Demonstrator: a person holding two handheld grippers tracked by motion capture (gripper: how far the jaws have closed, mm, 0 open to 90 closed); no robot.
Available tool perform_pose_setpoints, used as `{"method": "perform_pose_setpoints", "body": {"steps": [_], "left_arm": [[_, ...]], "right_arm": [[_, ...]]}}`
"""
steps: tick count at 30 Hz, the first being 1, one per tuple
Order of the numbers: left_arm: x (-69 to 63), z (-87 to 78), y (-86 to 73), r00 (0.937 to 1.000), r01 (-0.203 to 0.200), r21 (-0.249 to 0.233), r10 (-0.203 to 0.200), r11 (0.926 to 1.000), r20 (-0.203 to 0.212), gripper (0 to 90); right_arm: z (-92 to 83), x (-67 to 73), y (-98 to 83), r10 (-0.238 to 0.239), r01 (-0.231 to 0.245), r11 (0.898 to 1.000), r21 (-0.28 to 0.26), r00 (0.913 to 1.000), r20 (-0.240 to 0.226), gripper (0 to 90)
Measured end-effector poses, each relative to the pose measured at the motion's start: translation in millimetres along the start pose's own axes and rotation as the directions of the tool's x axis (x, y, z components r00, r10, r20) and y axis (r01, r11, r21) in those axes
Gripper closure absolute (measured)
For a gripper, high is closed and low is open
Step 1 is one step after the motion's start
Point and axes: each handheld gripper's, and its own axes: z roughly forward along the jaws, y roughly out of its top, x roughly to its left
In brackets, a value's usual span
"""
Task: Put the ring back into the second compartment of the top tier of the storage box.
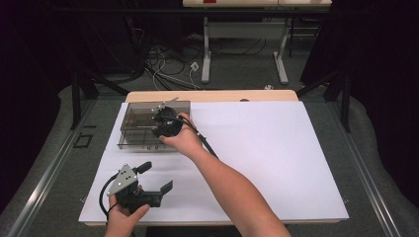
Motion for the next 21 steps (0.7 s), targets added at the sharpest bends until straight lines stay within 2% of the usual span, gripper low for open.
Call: {"method": "perform_pose_setpoints", "body": {"steps": [10, 12, 14, 17, 21], "left_arm": [[-0.2, -0.2, 0.0, 1.0000, -0.007, 0.000, 0.007, 1.0000, -0.001, 0.4], [-0.6, 0.2, -0.1, 1.0000, -0.002, -0.001, 0.002, 1.0000, 0.001, 0.4], [-0.7, 0.4, -0.1, 1.0000, -0.002, -0.001, 0.002, 1.0000, 0.000, 0.4], [-0.7, 0.5, -0.1, 1.0000, -0.002, -0.001, 0.002, 1.0000, 0.001, 0.4], [-0.9, 0.5, 0.0, 1.0000, -0.003, 0.001, 0.003, 1.0000, 0.002, 0.4]], "right_arm": [[0.6, 1.1, -0.4, -0.001, 0.001, 1.000, 0.003, 1.0000, -0.004, 70.2], [-0.6, 1.1, 0.2, -0.001, 0.001, 1.000, 0.018, 0.9999, -0.012, 70.2], [0.3, 1.1, -0.4, -0.001, 0.001, 1.000, -0.003, 1.0000, -0.008, 70.0], [-0.9, 1.2, -0.2, 0.002, -0.002, 1.000, 0.000, 1.0000, -0.008, 69.7], [-2.3, 1.2, 0.5, 0.018, -0.018, 1.000, -0.012, 0.9998, -0.012, 63.4]]}}
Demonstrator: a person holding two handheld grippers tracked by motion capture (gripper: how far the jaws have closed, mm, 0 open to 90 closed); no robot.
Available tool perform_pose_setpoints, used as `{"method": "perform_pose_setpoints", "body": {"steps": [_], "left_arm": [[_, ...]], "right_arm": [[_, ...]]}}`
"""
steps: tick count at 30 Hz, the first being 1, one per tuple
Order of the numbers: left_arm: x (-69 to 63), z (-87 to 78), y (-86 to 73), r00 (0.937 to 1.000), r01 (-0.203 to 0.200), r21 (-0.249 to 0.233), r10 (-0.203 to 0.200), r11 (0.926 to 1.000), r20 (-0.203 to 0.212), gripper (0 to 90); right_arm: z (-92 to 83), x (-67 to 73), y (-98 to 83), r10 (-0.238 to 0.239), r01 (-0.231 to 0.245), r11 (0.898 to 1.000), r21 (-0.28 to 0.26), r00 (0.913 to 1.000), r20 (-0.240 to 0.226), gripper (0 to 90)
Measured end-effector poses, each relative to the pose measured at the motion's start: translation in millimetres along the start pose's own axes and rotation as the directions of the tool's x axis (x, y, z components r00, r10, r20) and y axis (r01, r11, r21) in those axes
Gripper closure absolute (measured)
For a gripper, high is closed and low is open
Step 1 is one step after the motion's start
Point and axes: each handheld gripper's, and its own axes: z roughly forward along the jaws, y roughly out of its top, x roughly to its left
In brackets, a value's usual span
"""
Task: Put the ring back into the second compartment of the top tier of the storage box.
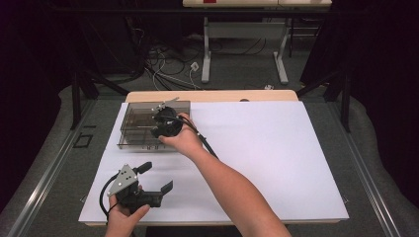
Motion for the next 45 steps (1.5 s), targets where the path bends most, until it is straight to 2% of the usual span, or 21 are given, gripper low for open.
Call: {"method": "perform_pose_setpoints", "body": {"steps": [1, 3, 8, 15, 16, 20, 22, 27, 31, 37, 38, 41, 43, 45], "left_arm": [[-0.1, 0.0, 0.0, 1.0000, 0.000, 0.000, 0.000, 1.0000, 0.001, 0.4], [-0.1, 0.1, 0.0, 1.0000, 0.000, 0.001, 0.000, 1.0000, 0.001, 0.4], [-0.1, 0.4, 0.0, 1.0000, -0.002, 0.001, 0.002, 1.0000, 0.000, 0.4], [-0.1, 0.4, -0.1, 1.0000, -0.005, 0.004, 0.005, 1.0000, 0.000, 0.4], [-0.2, 0.4, -0.2, 1.0000, -0.006, 0.005, 0.006, 1.0000, 0.000, 0.4], [-0.2, 0.7, -0.3, 1.0000, -0.006, 0.006, 0.006, 1.0000, 0.000, 0.4], [0.2, 0.5, -1.1, 1.0000, -0.006, 0.008, 0.006, 0.9999, -0.002, 0.4], [0.5, -1.2, -1.2, 1.0000, -0.007, 0.010, 0.007, 0.9999, -0.005, 0.4], [-0.1, -1.3, -1.4, 0.9999, -0.009, 0.010, 0.009, 0.9999, -0.008, 0.4], [-0.4, -0.8, -1.1, 0.9999, -0.014, 0.012, 0.014, 0.9998, -0.005, 0.4], [-0.3, -0.8, -1.1, 0.9999, -0.014, 0.012, 0.014, 0.9998, -0.006, 0.4], [-0.6, -0.4, -1.1, 0.9999, -0.009, 0.011, 0.009, 0.9999, -0.006, 0.4], [-0.5, -0.1, -1.3, 0.9999, -0.010, 0.012, 0.010, 0.9999, -0.006, 0.4], [-0.5, 0.0, -1.4, 0.9999, -0.011, 0.014, 0.011, 0.9998, -0.006, 0.4]], "right_arm": [[-1.8, 0.2, 0.6, 0.010, -0.010, 1.000, 0.021, 0.9999, -0.008, 61.7], [-0.7, 1.2, 0.1, 0.017, -0.017, 1.000, -0.002, 0.9998, -0.007, 58.6], [-1.9, 2.7, 0.7, 0.020, -0.020, 1.000, -0.019, 0.9997, -0.013, 53.1], [-5.0, 1.4, 2.2, -0.014, 0.013, 0.998, -0.057, 0.9998, -0.017, 47.6], [-6.4, 1.8, 2.6, -0.003, 0.003, 0.999, -0.052, 0.9999, -0.016, 47.0], [-8.2, 1.1, 2.9, -0.010, 0.008, 0.998, -0.065, 0.9995, -0.032, 43.2], [-10.2, 3.1, 2.3, -0.042, 0.041, 0.998, -0.047, 0.9989, -0.021, 40.5], [-13.5, 3.5, 2.7, -0.074, 0.072, 0.996, -0.055, 0.9968, -0.032, 36.7], [-20.7, 4.7, 3.8, -0.076, 0.075, 0.997, -0.034, 0.9967, -0.028, 35.9], [-35.3, 8.6, 3.8, -0.097, 0.096, 0.995, -0.032, 0.9951, -0.020, 34.2], [-37.5, 8.2, 3.1, -0.106, 0.105, 0.993, -0.048, 0.9942, -0.016, 32.9], [-45.1, 7.3, 0.6, -0.090, 0.089, 0.995, -0.056, 0.9957, -0.023, 31.1], [-50.4, 5.4, -1.7, -0.101, 0.100, 0.993, -0.063, 0.9947, -0.020, 27.8], [-56.5, 3.7, -4.6, -0.081, 0.080, 0.995, -0.057, 0.9964, -0.025, 25.7]]}}
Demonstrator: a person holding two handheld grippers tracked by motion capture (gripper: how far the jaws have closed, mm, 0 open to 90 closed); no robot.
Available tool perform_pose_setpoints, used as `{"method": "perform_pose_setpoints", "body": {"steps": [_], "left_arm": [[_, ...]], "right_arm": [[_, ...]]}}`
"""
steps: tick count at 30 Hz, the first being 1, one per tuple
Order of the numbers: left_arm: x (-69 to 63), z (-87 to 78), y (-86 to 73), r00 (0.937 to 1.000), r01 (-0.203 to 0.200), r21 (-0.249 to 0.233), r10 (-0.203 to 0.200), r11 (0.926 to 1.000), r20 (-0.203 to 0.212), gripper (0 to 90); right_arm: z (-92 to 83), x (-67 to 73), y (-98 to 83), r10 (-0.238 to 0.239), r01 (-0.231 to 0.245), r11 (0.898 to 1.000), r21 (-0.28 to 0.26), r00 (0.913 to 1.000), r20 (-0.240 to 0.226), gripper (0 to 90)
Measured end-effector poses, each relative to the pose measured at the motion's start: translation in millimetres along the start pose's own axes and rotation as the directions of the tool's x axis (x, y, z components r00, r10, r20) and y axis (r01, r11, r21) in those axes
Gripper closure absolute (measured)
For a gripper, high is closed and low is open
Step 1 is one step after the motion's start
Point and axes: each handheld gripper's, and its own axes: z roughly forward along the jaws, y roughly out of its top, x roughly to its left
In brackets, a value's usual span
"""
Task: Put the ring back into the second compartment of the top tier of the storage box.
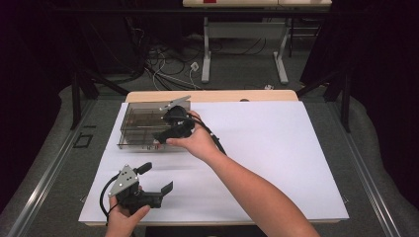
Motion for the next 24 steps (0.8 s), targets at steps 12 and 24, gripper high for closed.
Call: {"method": "perform_pose_setpoints", "body": {"steps": [12, 24], "left_arm": [[0.0, 0.3, -0.2, 1.0000, -0.003, 0.005, 0.003, 1.0000, -0.005, 0.4], [-0.4, 1.6, -0.8, 0.9999, 0.005, 0.003, -0.005, 1.0000, -0.009, 0.4]], "right_arm": [[-39.7, -8.6, -20.9, 0.018, -0.015, 0.998, -0.068, 0.9988, 0.045, 15.0], [-80.3, -13.1, -49.4, 0.025, -0.020, 0.991, -0.129, 0.9991, 0.034, 13.8]]}}
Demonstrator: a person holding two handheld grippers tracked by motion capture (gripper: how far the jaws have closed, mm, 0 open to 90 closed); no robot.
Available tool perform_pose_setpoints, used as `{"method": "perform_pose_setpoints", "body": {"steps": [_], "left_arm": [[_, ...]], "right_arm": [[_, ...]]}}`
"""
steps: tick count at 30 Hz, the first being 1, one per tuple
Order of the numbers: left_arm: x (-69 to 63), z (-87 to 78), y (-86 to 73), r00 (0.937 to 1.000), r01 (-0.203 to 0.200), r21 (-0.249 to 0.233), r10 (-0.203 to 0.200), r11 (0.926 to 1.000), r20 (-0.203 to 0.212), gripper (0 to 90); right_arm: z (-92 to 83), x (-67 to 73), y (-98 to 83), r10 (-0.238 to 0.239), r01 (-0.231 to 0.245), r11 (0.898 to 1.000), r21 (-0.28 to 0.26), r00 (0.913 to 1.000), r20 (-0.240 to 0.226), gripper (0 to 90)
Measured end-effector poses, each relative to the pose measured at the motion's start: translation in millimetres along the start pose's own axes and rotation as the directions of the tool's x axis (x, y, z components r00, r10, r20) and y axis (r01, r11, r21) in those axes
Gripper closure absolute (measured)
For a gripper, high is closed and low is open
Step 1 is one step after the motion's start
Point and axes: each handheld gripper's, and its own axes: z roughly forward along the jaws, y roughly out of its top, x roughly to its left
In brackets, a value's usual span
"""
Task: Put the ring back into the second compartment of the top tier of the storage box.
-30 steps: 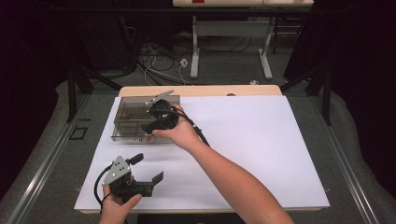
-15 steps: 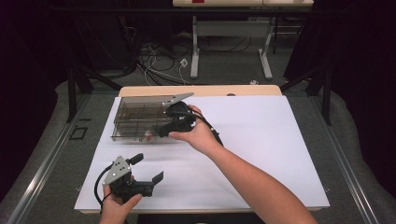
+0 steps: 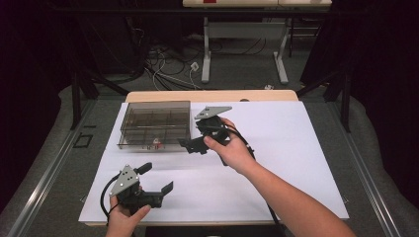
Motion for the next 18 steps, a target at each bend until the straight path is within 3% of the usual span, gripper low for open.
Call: {"method": "perform_pose_setpoints", "body": {"steps": [4, 8, 12, 13, 18], "left_arm": [[-0.3, -0.3, 0.1, 1.0000, -0.005, -0.003, 0.005, 1.0000, -0.004, 0.4], [0.2, -0.5, -0.2, 1.0000, 0.001, -0.001, -0.001, 1.0000, -0.004, 0.4], [-0.5, 0.1, -0.3, 1.0000, 0.002, -0.003, -0.002, 1.0000, -0.005, 0.4], [-0.7, 0.3, -0.3, 1.0000, 0.001, -0.002, -0.001, 1.0000, -0.005, 0.4], [-1.1, 1.6, -0.7, 1.0000, 0.002, 0.001, -0.001, 1.0000, -0.007, 0.4]], "right_arm": [[-14.2, -3.3, -10.1, -0.014, 0.015, 1.000, -0.015, 0.9998, 0.013, 12.4], [-29.2, -6.2, -25.3, 0.011, -0.010, 0.999, -0.041, 0.9999, 0.010, 8.9], [-41.8, -9.6, -46.7, 0.003, -0.001, 0.999, -0.049, 0.9994, 0.033, 7.1], [-47.8, -10.6, -60.6, -0.002, 0.005, 0.999, -0.049, 0.9988, 0.050, 4.3], [-57.7, -11.7, -84.0, -0.019, 0.022, 0.999, -0.038, 0.9974, 0.069, 0.1]]}}
